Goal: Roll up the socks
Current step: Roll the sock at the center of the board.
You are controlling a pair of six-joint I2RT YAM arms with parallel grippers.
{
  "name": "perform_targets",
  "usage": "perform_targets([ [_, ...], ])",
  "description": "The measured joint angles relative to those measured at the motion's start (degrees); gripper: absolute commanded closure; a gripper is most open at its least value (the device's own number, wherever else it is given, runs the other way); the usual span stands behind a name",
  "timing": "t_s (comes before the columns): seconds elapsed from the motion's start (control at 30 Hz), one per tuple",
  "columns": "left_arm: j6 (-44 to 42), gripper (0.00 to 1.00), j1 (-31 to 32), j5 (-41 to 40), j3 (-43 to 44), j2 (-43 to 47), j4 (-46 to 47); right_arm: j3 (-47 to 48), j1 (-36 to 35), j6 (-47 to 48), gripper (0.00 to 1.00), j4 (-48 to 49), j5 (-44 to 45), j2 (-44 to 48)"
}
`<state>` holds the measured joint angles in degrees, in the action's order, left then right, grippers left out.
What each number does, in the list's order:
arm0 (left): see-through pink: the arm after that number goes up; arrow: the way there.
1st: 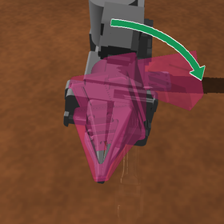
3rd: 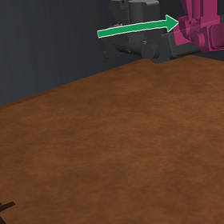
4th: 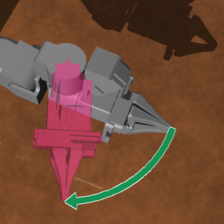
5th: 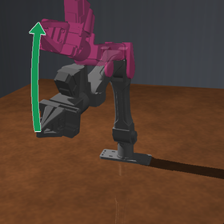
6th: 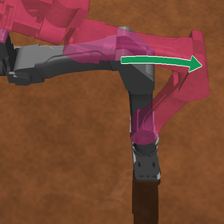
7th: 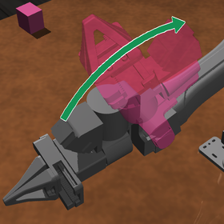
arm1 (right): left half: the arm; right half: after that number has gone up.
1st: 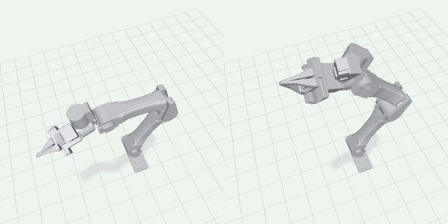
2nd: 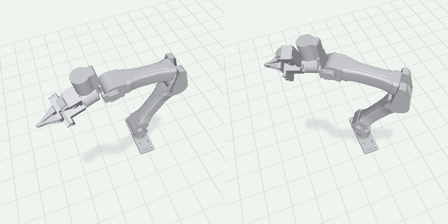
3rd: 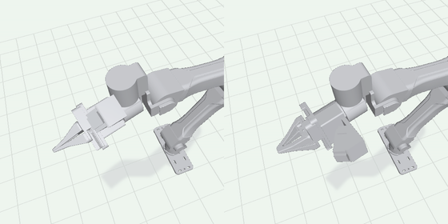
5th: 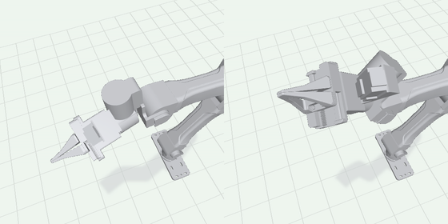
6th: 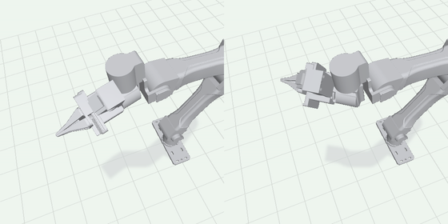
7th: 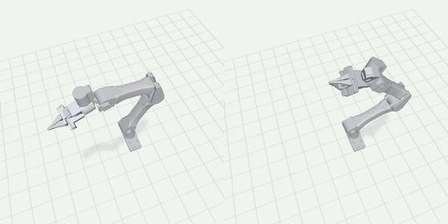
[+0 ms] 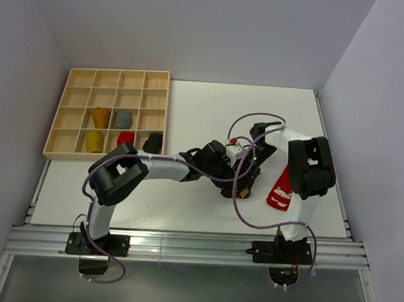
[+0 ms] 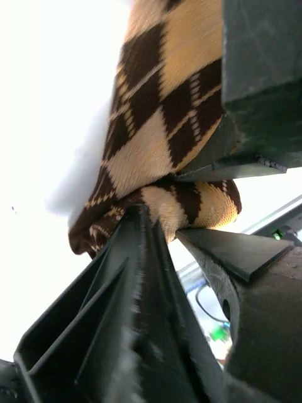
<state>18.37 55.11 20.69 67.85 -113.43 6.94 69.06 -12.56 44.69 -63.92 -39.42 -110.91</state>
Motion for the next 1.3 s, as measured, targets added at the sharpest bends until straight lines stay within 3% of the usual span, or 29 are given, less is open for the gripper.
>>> perform_targets([
  [0.27, 2.58, 1.0, 1.75, -5.31, 1.36, -0.11, -2.03, -4.17, 3.8, -3.72, 0.53, 10.29, 2.03, 9.94],
  [0.67, 6.86, 0.99, 3.54, -8.52, 10.36, -4.04, -11.63, -14.01, 20.55, -1.09, 0.53, 18.97, -1.99, 27.85],
  [1.03, 9.4, 0.99, 3.56, -6.93, 18.47, -8.26, -19.63, -32.44, 23.74, 13.86, 0.45, 22.75, -5.97, 51.32],
  [1.3, 10.84, 0.99, 2.67, -2.69, 20.46, -10.12, -20.35, -34.75, 22.95, 24.55, 0.44, 20.41, -9.38, 53.33],
])
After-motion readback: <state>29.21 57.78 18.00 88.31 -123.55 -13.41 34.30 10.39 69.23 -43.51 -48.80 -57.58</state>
